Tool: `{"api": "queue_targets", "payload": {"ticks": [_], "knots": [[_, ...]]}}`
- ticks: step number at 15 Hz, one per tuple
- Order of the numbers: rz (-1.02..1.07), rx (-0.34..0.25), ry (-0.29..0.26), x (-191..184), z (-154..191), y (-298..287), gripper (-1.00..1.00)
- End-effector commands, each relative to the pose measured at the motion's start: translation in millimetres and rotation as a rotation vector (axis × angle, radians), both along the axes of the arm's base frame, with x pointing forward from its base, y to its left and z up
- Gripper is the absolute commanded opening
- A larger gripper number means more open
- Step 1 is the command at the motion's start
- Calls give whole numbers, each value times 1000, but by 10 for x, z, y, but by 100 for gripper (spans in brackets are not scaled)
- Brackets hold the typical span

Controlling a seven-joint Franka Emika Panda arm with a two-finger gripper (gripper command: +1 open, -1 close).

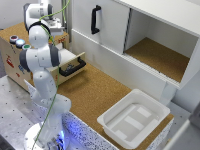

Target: Move to the box, then place the pink object

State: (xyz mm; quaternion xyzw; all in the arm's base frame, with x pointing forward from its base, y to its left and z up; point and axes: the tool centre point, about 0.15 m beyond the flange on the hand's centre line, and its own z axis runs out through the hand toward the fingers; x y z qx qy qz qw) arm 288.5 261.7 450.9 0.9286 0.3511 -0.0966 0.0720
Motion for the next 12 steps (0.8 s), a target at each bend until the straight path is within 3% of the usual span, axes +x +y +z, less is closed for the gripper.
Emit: {"api": "queue_targets", "payload": {"ticks": [1, 8, 12], "knots": [[-80, 222, -69, 103, -265, -1072, -100], [-179, 228, -84, 152, -397, -2274, -100], [-240, 201, -84, 209, -513, -2993, -100]]}}
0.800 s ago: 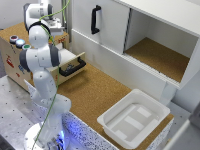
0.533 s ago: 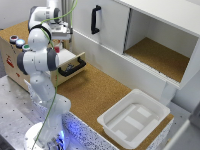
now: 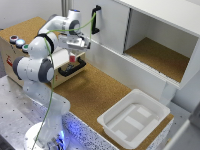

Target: Move to the box, then place the pink object

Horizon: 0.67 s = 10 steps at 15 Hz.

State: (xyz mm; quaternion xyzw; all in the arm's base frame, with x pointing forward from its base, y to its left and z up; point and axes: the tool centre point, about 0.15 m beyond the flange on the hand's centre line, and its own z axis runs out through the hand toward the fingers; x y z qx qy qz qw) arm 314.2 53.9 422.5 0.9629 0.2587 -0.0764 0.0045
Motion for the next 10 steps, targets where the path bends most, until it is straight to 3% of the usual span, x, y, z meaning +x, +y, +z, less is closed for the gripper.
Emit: {"api": "queue_targets", "payload": {"ticks": [1, 10], "knots": [[-66, 53, -70, -14, -275, -1148, -100], [-402, 5, -76, 129, -407, -3305, -100]]}}
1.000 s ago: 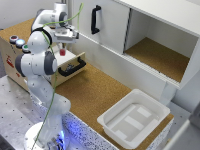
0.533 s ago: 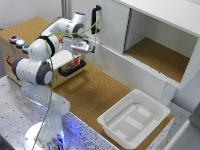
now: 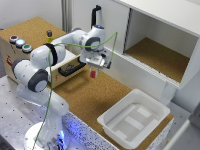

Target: Move to the box, then place the pink object

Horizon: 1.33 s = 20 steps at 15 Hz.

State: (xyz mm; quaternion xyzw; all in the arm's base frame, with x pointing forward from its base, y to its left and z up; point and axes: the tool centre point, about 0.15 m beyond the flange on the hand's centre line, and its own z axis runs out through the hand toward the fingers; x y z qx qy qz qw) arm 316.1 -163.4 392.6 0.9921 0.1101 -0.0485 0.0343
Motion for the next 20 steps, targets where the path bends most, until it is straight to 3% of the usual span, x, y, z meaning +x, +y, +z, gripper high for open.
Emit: {"api": "queue_targets", "payload": {"ticks": [1, 5, 13, 15, 20], "knots": [[-132, 71, -14, 133, -114, -1334, -100], [-257, 47, -8, 268, -177, -1938, -100], [-416, 80, 36, 670, -719, -2481, -100], [-369, 120, 29, 700, -871, -2452, -100], [-153, 155, 23, 532, -1173, -2209, -100]]}}
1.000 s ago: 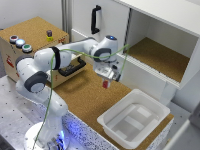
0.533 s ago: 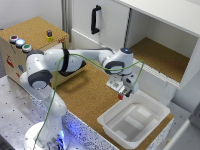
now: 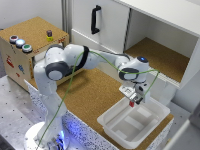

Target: Move to the box, then place the pink object

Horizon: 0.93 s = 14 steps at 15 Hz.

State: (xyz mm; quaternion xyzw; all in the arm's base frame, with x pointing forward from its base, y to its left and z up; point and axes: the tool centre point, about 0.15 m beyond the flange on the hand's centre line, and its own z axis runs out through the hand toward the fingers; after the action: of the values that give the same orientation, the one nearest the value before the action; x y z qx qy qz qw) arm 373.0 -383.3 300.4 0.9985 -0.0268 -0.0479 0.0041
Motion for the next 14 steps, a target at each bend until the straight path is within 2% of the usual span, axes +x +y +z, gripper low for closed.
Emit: {"api": "queue_targets", "payload": {"ticks": [1, 3, 6, 8, 10, 11, 13, 14], "knots": [[142, 104, 5, -92, -318, 14, -100], [178, 98, 12, -124, -436, 66, -100], [212, 77, 52, -129, -608, 172, -100], [224, 22, 51, -115, -599, 223, -100], [251, -75, 54, -48, -567, 260, -100], [253, -105, 55, -17, -562, 258, -100], [250, -139, 46, 51, -580, 209, -100], [255, -134, 50, 72, -622, 187, -100]]}}
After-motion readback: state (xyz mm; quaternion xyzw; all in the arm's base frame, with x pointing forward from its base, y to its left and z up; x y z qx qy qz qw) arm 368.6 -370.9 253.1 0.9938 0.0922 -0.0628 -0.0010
